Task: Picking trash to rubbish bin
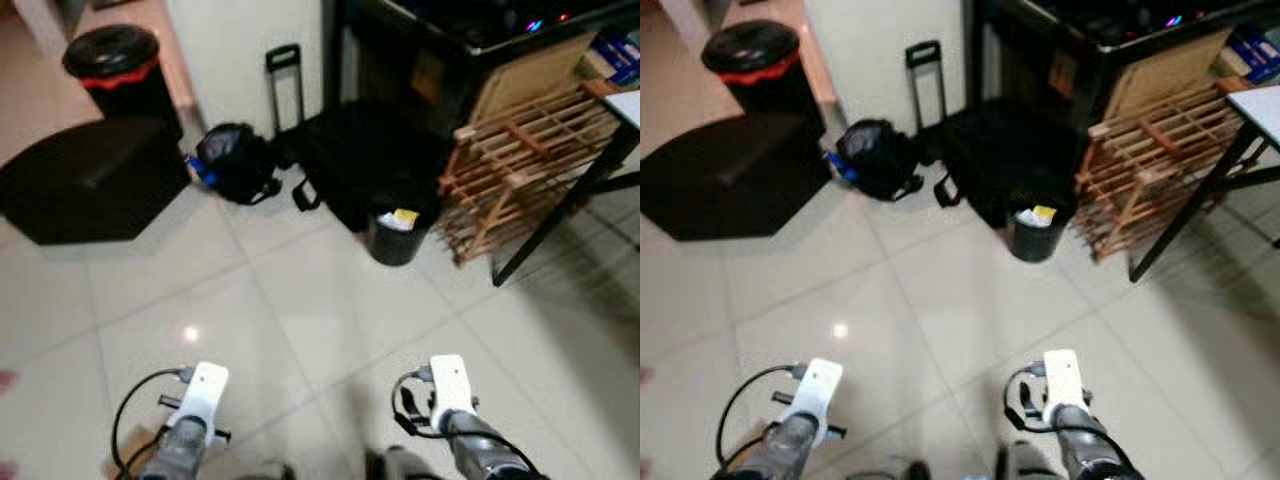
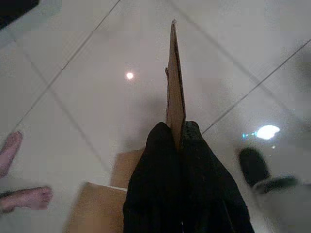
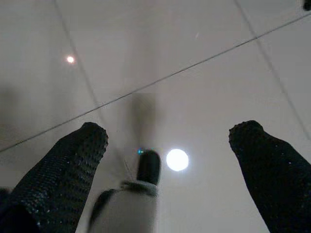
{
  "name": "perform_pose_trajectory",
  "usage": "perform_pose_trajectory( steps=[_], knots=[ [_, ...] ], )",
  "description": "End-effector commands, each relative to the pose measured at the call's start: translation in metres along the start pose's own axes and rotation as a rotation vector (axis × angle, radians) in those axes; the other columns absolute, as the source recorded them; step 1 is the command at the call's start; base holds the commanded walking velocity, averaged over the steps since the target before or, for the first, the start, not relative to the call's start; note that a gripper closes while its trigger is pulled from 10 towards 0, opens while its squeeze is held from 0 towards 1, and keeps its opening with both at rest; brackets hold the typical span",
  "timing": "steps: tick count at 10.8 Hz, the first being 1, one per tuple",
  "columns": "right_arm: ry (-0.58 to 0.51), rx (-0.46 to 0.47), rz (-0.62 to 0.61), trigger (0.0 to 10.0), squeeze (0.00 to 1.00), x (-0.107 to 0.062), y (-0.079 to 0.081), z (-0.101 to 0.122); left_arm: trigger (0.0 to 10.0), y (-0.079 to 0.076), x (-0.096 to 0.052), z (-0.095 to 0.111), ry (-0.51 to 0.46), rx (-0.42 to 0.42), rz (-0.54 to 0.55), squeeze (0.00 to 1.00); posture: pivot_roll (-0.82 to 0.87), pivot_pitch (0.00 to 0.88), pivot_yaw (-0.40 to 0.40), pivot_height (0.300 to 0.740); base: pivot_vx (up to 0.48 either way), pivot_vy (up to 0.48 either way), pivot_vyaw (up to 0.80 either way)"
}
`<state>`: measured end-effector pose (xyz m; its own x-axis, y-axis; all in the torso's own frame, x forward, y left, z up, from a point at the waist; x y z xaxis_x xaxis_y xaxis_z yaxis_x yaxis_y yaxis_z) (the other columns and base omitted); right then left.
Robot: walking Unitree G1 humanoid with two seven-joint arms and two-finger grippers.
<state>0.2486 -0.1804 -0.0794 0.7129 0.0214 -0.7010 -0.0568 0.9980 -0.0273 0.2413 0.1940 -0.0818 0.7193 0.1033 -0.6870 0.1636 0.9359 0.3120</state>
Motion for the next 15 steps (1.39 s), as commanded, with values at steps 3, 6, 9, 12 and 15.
perform_pose_trajectory(
  steps=[3, 6, 9, 12, 15],
  knots=[
    [0.017, 0.009, -0.003, 10.0, 0.0, -0.0015, -0.0008, -0.0067, 10.0, -0.0023, -0.0014, -0.0053, 0.013, 0.006, -0.006, 0.0, -0.01, 0.164, 0.046, 0.74, 0.344, 0.0, 0.0],
    [0.028, 0.016, 0.003, 10.0, 0.0, -0.0018, 0.0008, -0.0094, 10.0, -0.0032, -0.0012, -0.0045, 0.011, 0.012, -0.013, 0.0, -0.01, 0.159, 0.049, 0.74, 0.363, 0.0, 0.0],
    [0.035, 0.021, 0.009, 10.0, 0.0, -0.0019, 0.0018, -0.0106, 10.0, -0.0035, -0.0011, -0.0042, 0.011, 0.012, -0.014, 0.0, -0.01, 0.167, 0.046, 0.74, 0.36, 0.0, -0.53],
    [0.035, 0.01, 0.005, 10.0, 0.0, -0.002, 0.0014, -0.0109, 10.0, -0.0036, -0.0016, -0.0062, 0.017, 0.007, -0.011, 0.0, -0.01, 0.176, 0.042, 0.74, 0.363, 0.0, 0.0],
    [0.034, 0.01, 0.001, 10.0, 0.0, -0.0017, 0.0014, -0.01, 10.0, -0.0024, -0.0016, -0.0064, 0.018, 0.006, -0.009, 0.0, 0.0, 0.179, 0.042, 0.74, 0.361, 0.0, 0.0]
  ],
)
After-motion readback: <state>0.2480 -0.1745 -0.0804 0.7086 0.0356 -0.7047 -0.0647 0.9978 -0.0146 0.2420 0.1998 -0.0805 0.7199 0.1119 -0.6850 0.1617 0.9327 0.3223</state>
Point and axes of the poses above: a point about 5 cm out from each wrist's last joint towards the gripper, its own x axis pointing out of the wrist towards the gripper, its own z axis along the axis of the wrist's last joint, y = z × x, the point moved 3 cm from there along x, pointing out of the wrist towards the gripper
